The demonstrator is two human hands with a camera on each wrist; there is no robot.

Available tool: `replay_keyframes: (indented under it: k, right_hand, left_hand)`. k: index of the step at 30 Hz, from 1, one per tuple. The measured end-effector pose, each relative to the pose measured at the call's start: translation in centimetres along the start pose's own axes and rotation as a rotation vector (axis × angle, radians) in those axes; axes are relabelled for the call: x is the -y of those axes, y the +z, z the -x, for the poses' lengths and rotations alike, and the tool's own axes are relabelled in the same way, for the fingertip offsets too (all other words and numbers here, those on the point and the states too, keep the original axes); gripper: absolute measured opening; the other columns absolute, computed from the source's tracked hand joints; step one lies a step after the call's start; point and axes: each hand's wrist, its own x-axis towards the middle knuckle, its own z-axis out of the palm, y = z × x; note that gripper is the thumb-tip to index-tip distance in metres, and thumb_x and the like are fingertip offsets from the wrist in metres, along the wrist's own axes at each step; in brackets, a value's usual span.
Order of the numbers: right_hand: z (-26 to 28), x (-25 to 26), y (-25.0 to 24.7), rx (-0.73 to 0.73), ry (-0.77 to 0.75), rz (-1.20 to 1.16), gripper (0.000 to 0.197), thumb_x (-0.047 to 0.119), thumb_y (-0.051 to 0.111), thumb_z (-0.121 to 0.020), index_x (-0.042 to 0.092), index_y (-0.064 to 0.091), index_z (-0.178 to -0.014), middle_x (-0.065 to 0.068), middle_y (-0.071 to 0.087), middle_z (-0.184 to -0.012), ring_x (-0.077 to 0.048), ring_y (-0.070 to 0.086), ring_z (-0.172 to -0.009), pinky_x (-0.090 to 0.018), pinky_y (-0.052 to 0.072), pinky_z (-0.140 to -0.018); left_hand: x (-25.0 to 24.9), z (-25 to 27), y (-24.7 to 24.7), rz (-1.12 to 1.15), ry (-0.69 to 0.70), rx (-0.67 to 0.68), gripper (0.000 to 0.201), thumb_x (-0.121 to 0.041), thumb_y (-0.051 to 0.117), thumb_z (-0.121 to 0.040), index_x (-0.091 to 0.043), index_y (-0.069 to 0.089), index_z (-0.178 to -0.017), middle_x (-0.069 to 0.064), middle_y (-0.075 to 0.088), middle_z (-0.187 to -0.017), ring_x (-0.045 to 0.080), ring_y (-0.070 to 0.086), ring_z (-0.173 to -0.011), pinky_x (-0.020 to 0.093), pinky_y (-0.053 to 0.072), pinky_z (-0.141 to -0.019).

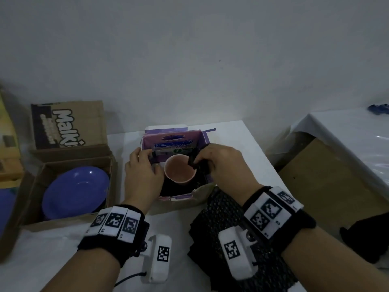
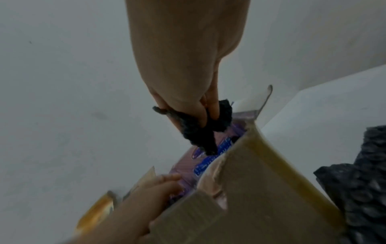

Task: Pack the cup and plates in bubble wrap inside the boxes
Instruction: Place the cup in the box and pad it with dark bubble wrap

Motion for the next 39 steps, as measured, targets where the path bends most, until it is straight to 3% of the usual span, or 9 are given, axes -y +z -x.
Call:
replay_keyframes:
  k: [3, 5, 9, 15, 20, 25, 28, 32, 39]
  right_hand:
    - [-0.5, 0.5, 1.2, 0.442, -0.072, 0.413, 0.026, 0.008, 0.045, -0.089, 0.014, 0.066, -0.103, -0.006, 0.063, -0.107, -0.029, 0.060, -0.096, -0.042, 0.042, -0.096]
    - [-0.5, 0.2, 1.4, 0.597, -0.174, 0.609, 0.025, 0.016, 0.038, -0.090, 0.020, 0.062, -0.085, 0.000, 0.066, -0.090, -0.025, 0.060, -0.092, -0.054, 0.010, -0.114]
    - [-0.6, -0.7, 2.3, 0.714, -0.146, 0.591, 0.043, 0.034, 0.025, -0.094, 0.022, 0.052, -0.061, 0.006, 0.064, -0.072, -0.020, 0.056, -0.101, -0.062, -0.022, -0.106]
    - [-2.5, -0.1, 1.8, 0.598, -0.099, 0.514, 0.041, 0.036, 0.031, -0.092, 0.016, 0.041, -0.058, 0.002, 0.055, -0.065, -0.019, 0.053, -0.074, -0.053, -0.002, -0.115]
    - [-1.6, -0.5, 2.9, 0.401, -0.118, 0.543, 0.066, 0.036, 0.010, -0.095, 0.014, 0.068, -0.074, -0.003, 0.068, -0.074, -0.021, 0.060, -0.100, -0.057, 0.001, -0.115]
    - [-1.5, -0.4, 2.1, 0.715, -0.079, 0.466, 0.032, 0.031, 0.029, -0.096, 0.022, 0.050, -0.074, 0.002, 0.061, -0.077, -0.021, 0.048, -0.119, -0.060, -0.011, -0.111]
    - [-1.4, -1.7, 2.1, 0.485, -0.027, 0.298, 0.024, 0.029, 0.043, -0.089, 0.019, 0.064, -0.085, 0.003, 0.064, -0.087, -0.019, 0.056, -0.100, -0.054, 0.014, -0.114]
    - [1.5, -2.5, 0.6, 0.021, 0.161, 0.002, 0.011, 0.015, 0.057, -0.077, 0.021, 0.064, -0.083, 0.003, 0.058, -0.076, -0.017, 0.053, -0.076, -0.032, 0.045, -0.068]
    - [6.4, -2.3, 1.8, 0.485, 0.303, 0.062, 0.042, 0.044, 0.072, -0.074, 0.024, 0.041, -0.092, 0.004, 0.054, -0.085, -0.019, 0.053, -0.078, -0.034, 0.045, -0.065]
  left_hand:
    - [-0.1, 0.2, -0.2, 0.002, 0.016, -0.006, 0.040, -0.012, 0.054, -0.083, -0.011, 0.051, -0.123, 0.016, 0.044, -0.131, 0.035, 0.044, -0.115, 0.042, 0.038, -0.095]
    - [-0.2, 0.3, -0.3, -0.002, 0.022, -0.008, 0.040, -0.013, 0.054, -0.084, -0.012, 0.050, -0.124, 0.015, 0.043, -0.132, 0.034, 0.044, -0.115, 0.041, 0.037, -0.095]
    - [-0.3, 0.4, -0.4, -0.030, 0.033, -0.003, 0.041, -0.013, 0.053, -0.085, -0.011, 0.050, -0.125, 0.015, 0.042, -0.134, 0.035, 0.044, -0.115, 0.040, 0.036, -0.095]
    - [-0.5, 0.5, -0.5, -0.029, 0.019, 0.005, 0.042, -0.013, 0.053, -0.086, -0.011, 0.048, -0.127, 0.014, 0.040, -0.137, 0.035, 0.042, -0.117, 0.039, 0.035, -0.096]
    - [-0.4, 0.5, -0.5, -0.017, 0.022, 0.004, 0.040, -0.013, 0.053, -0.086, -0.012, 0.048, -0.126, 0.013, 0.039, -0.137, 0.034, 0.041, -0.118, 0.038, 0.036, -0.095]
    - [-0.4, 0.5, -0.4, 0.003, 0.029, 0.001, 0.039, -0.013, 0.052, -0.086, -0.012, 0.049, -0.126, 0.012, 0.039, -0.137, 0.033, 0.041, -0.119, 0.039, 0.037, -0.095]
    - [-0.3, 0.5, -0.3, -0.003, 0.034, -0.003, 0.039, -0.013, 0.053, -0.087, -0.012, 0.049, -0.126, 0.012, 0.039, -0.137, 0.032, 0.041, -0.119, 0.039, 0.037, -0.095]
    - [-0.1, 0.3, -0.1, -0.016, 0.040, -0.008, 0.039, -0.013, 0.054, -0.085, -0.011, 0.050, -0.124, 0.013, 0.041, -0.134, 0.034, 0.043, -0.116, 0.041, 0.039, -0.094]
    - [0.0, 0.1, 0.1, -0.027, 0.029, 0.001, 0.041, -0.013, 0.055, -0.084, -0.011, 0.050, -0.125, 0.016, 0.043, -0.132, 0.038, 0.044, -0.115, 0.044, 0.037, -0.098]
